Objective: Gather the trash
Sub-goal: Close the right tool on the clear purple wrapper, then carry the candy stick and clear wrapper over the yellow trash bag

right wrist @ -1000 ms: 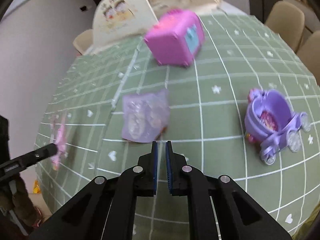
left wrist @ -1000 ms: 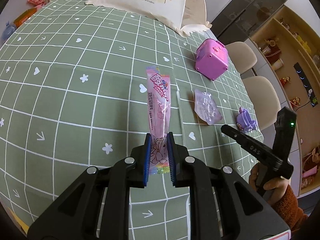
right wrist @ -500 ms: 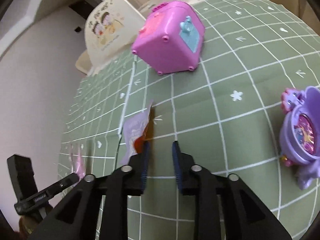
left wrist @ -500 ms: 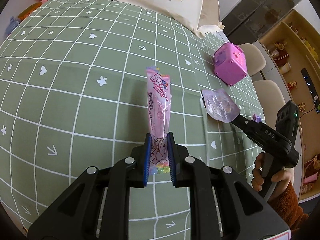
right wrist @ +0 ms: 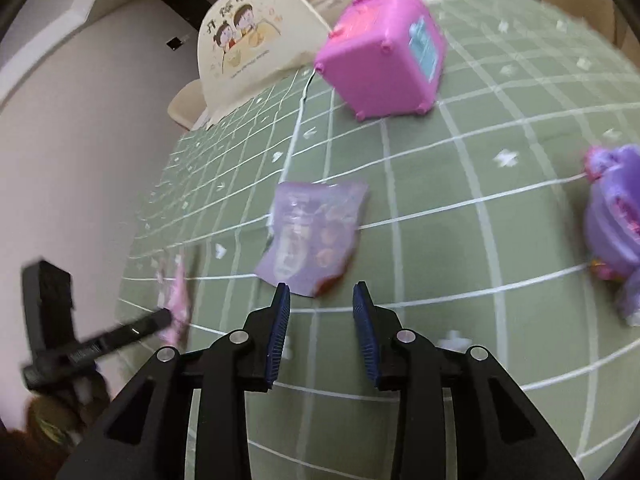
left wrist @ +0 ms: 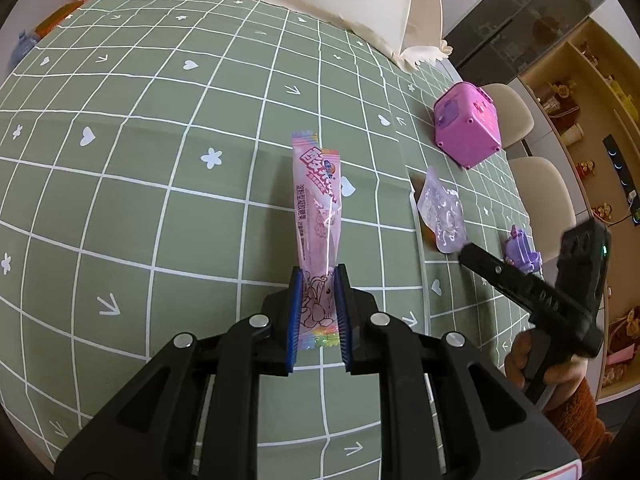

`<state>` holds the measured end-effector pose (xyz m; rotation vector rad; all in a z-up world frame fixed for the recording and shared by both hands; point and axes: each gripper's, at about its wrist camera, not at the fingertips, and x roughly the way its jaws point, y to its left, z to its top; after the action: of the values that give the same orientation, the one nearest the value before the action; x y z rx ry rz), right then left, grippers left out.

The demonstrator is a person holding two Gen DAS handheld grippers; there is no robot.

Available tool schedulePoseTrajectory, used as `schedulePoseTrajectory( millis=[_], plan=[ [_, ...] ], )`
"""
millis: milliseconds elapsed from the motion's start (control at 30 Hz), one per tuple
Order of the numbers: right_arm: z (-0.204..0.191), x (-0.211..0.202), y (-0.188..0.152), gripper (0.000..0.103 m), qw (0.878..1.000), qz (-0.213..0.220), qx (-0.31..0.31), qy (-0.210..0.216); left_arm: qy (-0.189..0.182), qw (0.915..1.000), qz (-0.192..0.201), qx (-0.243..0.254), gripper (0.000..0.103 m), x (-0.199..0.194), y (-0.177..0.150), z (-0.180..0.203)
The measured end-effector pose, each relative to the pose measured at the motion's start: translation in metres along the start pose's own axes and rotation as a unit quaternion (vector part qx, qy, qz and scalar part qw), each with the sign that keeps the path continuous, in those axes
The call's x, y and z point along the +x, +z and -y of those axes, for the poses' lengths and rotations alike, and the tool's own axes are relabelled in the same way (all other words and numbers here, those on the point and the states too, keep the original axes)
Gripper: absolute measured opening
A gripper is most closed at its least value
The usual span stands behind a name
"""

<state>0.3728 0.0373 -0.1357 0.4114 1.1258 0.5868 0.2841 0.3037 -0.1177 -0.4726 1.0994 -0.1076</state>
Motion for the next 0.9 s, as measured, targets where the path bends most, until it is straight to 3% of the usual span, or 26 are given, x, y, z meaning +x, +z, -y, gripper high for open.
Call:
schedulePoseTrajectory(
  millis=[200, 233, 267, 367, 567, 900],
  plan=[
    [-0.017, 0.017, 0.017, 0.031, 1.000, 0.004, -0.003, -0.023, 0.002, 1.0000, 0.001, -0.001, 0.014, -0.001, 0.003, -0.004],
    [-0.021, 0.020, 0.019, 0.027, 0.999, 0.002, -0.013, -0.033, 0.003, 1.0000, 0.001, -0.001, 0.014, -0.002, 0.003, -0.005],
    [-0.028, 0.026, 0.021, 0.011, 0.998, -0.007, -0.035, -0.052, 0.003, 1.0000, 0.001, -0.002, 0.014, -0.002, 0.004, -0.005],
    [-0.044, 0.022, 0.022, 0.008, 0.994, 0.003, -0.076, -0.074, 0.003, 0.9999, 0.009, 0.007, 0.014, -0.007, 0.009, 0.000],
    [-0.056, -0.029, 0.019, 0.005, 0.988, 0.045, -0.118, -0.093, -0.008, 0.9989, 0.031, 0.035, 0.014, -0.021, 0.013, 0.032],
    [-0.031, -0.159, -0.020, 0.005, 0.974, 0.123, -0.124, -0.146, -0.052, 0.9902, 0.045, 0.121, 0.014, -0.037, -0.022, 0.146]
  ],
)
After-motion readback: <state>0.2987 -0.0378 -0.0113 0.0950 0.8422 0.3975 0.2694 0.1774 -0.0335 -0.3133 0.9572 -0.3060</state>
